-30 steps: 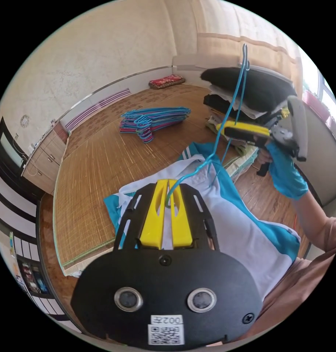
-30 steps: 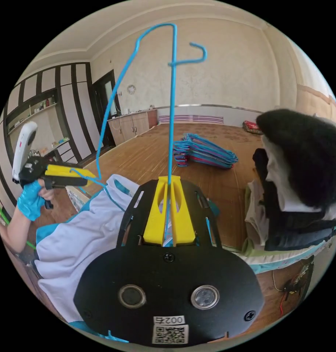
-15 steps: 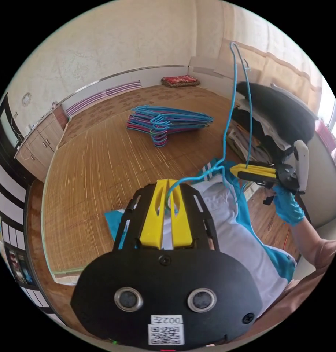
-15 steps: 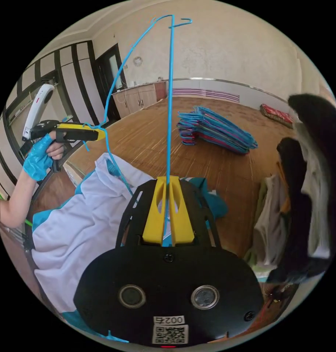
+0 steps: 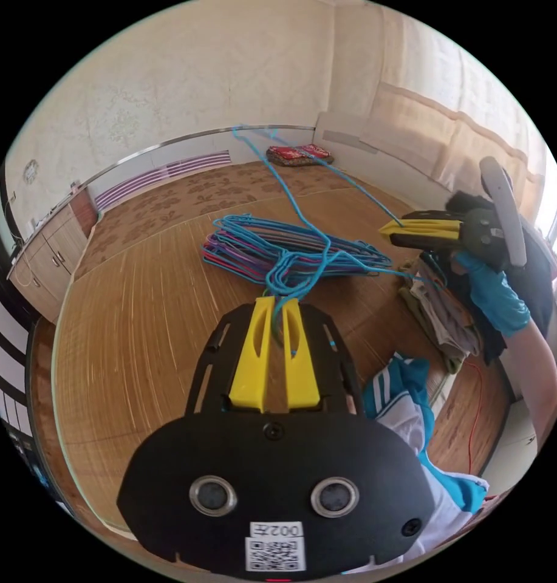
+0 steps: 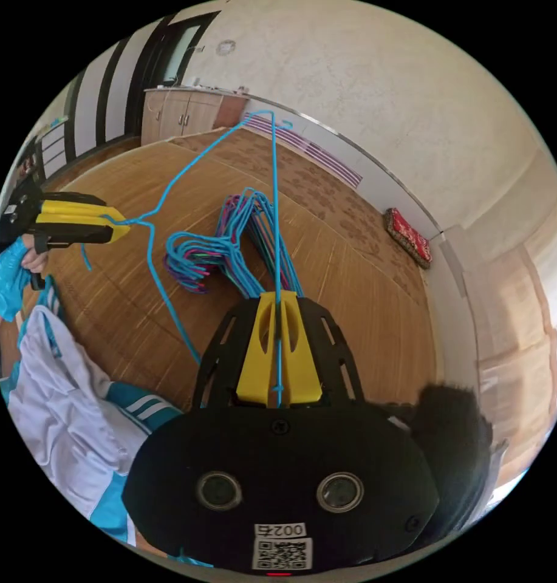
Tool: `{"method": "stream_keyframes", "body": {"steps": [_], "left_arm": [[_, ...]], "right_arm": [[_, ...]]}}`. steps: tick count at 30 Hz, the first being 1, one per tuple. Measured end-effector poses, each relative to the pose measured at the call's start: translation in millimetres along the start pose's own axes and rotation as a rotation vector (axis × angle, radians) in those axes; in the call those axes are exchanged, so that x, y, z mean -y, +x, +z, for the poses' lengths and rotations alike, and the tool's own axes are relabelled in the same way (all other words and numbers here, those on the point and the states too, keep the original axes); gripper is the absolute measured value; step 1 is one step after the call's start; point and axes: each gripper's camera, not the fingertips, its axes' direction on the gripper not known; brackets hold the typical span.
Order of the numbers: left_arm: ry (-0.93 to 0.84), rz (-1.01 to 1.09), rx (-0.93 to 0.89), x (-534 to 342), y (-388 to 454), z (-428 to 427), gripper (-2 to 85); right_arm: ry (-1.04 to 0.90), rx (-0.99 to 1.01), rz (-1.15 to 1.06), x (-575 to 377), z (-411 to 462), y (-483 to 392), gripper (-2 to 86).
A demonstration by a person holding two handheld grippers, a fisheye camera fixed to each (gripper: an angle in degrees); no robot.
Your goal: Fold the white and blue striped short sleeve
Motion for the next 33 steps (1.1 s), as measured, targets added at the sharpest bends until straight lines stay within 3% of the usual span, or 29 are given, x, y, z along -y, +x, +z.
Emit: {"method": "stream_keyframes", "body": {"steps": [10,19,26,33], "left_arm": [[-0.045,-0.016,-0.049,39.7,-20.8,65.8,0.7],[-0.025,-0.048,-0.063,37.0,-17.8,63.7,4.1],[0.016,-0.053,-0.067,22.0,-2.7,33.9,3.3],[-0.015,-0.120,0.016,-16.4,41.6,-18.6,-0.5]], "right_arm": [[-0.072,-0.090,-0.092,52.5,81.1,-5.1,-0.9],[-0.101,-0.052,-0.134,60.3,101.1,-18.1,1.4],[0.017,-0.031,-0.161,44.6,53.7,-19.7,6.4],[0.166,0.115,0.076,-2.5,-48.6,-19.3,5.4]]}}
